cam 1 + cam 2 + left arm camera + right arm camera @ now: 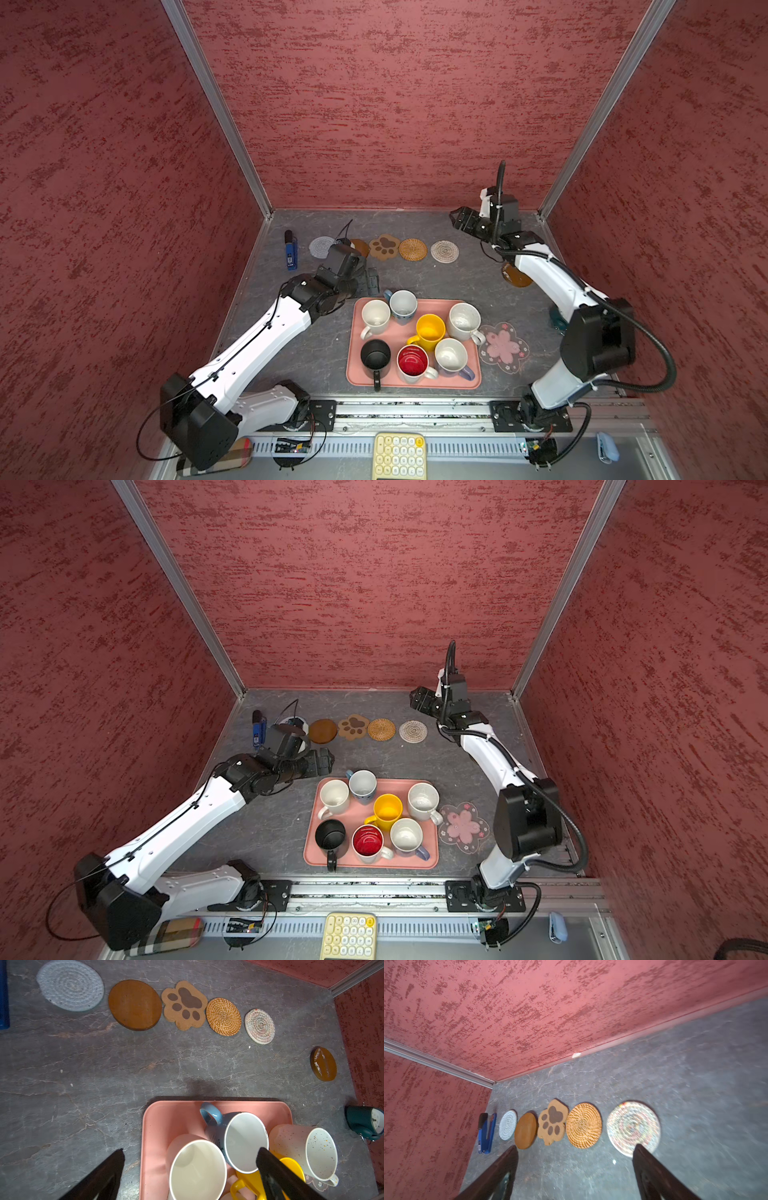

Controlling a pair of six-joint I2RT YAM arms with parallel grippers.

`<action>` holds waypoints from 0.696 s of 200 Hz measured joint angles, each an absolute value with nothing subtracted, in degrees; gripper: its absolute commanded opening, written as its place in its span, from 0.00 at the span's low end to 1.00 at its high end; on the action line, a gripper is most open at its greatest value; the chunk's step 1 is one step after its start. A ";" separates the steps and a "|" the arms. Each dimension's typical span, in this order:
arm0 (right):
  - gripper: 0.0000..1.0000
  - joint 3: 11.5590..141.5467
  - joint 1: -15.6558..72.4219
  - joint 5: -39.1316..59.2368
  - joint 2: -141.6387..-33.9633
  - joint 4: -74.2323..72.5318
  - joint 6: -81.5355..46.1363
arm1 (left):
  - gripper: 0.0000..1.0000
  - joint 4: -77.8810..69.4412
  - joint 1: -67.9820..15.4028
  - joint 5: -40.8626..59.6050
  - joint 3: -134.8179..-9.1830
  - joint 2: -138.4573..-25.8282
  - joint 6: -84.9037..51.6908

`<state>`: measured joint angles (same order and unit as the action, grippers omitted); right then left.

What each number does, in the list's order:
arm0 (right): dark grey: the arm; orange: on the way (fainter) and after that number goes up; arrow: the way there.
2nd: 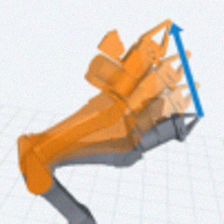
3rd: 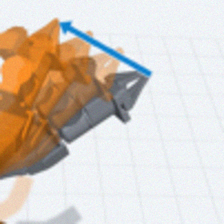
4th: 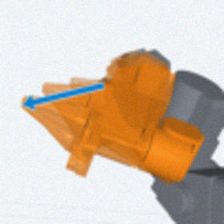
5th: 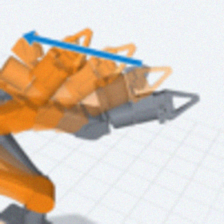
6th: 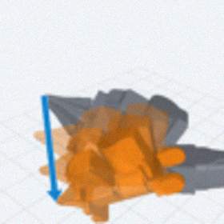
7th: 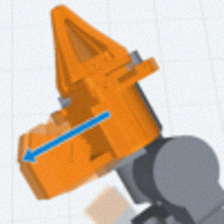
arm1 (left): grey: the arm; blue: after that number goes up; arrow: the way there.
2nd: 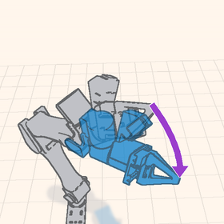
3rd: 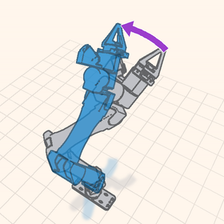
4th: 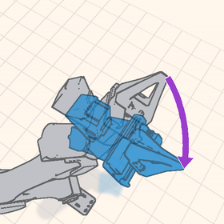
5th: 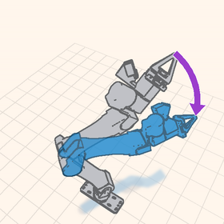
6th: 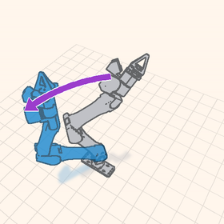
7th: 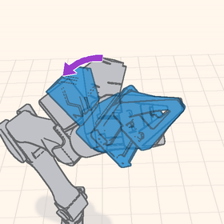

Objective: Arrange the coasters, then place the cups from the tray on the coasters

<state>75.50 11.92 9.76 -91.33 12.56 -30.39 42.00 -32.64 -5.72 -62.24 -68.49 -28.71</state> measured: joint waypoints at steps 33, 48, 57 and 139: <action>0.88 67.02 5.58 8.56 -85.38 13.78 -29.95 | 1.00 39.53 -33.41 -3.90 -64.45 -72.71 -28.27; 0.88 64.16 1.74 8.54 -84.16 14.00 -30.00 | 1.00 38.54 -33.63 -3.25 -65.32 -74.48 -28.05; 0.89 62.43 -0.60 8.78 -83.59 14.04 -30.02 | 1.00 37.93 -33.74 -2.98 -65.80 -75.55 -27.97; 0.82 46.28 -20.64 13.93 -82.61 6.55 -35.46 | 1.00 32.01 -33.65 -1.30 -69.58 -84.58 -27.07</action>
<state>46.28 -20.64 13.93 -82.61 6.55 -35.46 32.01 -33.65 -1.30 -69.58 -84.58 -27.07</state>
